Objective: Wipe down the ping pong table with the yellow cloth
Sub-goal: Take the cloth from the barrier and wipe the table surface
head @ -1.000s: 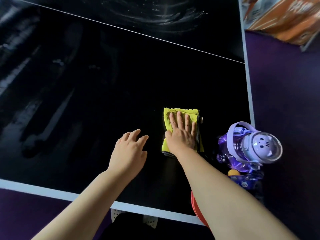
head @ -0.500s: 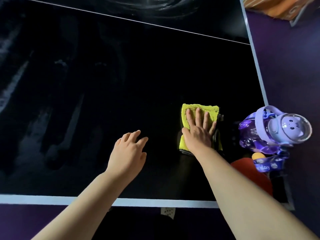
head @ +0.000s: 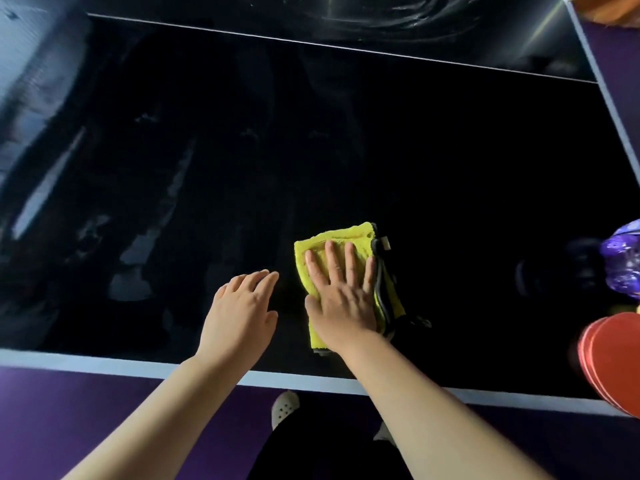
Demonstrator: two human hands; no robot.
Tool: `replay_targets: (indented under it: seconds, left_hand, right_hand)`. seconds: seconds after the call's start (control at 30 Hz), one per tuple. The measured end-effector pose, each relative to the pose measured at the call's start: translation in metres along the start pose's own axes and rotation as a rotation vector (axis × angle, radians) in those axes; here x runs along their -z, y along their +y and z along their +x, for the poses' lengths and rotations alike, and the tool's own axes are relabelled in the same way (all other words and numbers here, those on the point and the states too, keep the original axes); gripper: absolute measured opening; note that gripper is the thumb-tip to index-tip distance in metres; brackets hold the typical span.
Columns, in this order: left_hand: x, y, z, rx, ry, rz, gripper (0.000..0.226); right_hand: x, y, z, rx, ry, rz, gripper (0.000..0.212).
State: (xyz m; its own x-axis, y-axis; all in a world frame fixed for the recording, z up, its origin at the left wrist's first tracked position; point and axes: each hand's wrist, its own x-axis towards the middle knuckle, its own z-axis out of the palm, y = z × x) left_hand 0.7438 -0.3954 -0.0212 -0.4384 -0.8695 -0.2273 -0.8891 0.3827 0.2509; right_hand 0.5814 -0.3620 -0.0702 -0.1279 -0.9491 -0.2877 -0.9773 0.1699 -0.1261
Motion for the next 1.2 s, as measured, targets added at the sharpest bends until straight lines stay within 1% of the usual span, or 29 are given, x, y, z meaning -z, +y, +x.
replay_targets:
  seconds: [0.13, 0.27, 0.33, 0.43, 0.47, 0.6, 0.7, 0.8, 0.9, 1.07, 1.2]
  left_hand:
    - [-0.004, -0.012, -0.004, -0.053, -0.042, 0.044, 0.075]
    - [-0.021, -0.002, -0.013, -0.084, -0.061, 0.085, 0.079]
    - [-0.028, 0.01, -0.014, -0.097, -0.021, 0.086, 0.072]
    - [-0.037, 0.032, -0.01, -0.185, 0.119, 0.13, 0.044]
    - [-0.039, 0.042, -0.007, -0.217, 0.149, 0.142, 0.038]
    - [-0.054, 0.096, 0.004, -0.316, 0.145, 0.143, 0.04]
    - [-0.061, 0.148, 0.01, -0.31, 0.121, 0.105, 0.044]
    - [-0.064, 0.196, 0.008, -0.341, 0.14, 0.082, 0.045]
    - [-0.066, 0.229, 0.0, -0.376, 0.142, 0.077, 0.043]
    - [-0.074, 0.242, -0.013, -0.387, 0.152, 0.093, 0.039]
    - [-0.077, 0.235, -0.022, -0.379, 0.122, 0.103, 0.041]
  right_hand:
    - [-0.018, -0.027, -0.026, 0.107, 0.03, -0.019, 0.072]
    - [-0.027, -0.021, -0.048, 0.13, 0.042, 0.011, 0.074]
    - [-0.028, -0.014, -0.055, 0.123, 0.047, 0.021, 0.075]
    - [-0.029, 0.007, -0.068, 0.105, 0.049, 0.039, 0.075]
    - [-0.029, 0.018, -0.072, 0.094, 0.053, 0.048, 0.075]
    - [-0.028, 0.075, -0.087, 0.019, 0.083, 0.057, 0.074]
    - [-0.024, 0.127, -0.092, -0.049, 0.101, 0.031, 0.073]
    - [-0.02, 0.174, -0.093, -0.13, 0.124, 0.033, 0.071]
    - [-0.017, 0.212, -0.098, -0.186, 0.137, 0.051, 0.07]
    - [-0.012, 0.248, -0.111, -0.282, 0.137, 0.103, 0.071]
    - [-0.013, 0.249, -0.122, -0.343, 0.147, 0.141, 0.072]
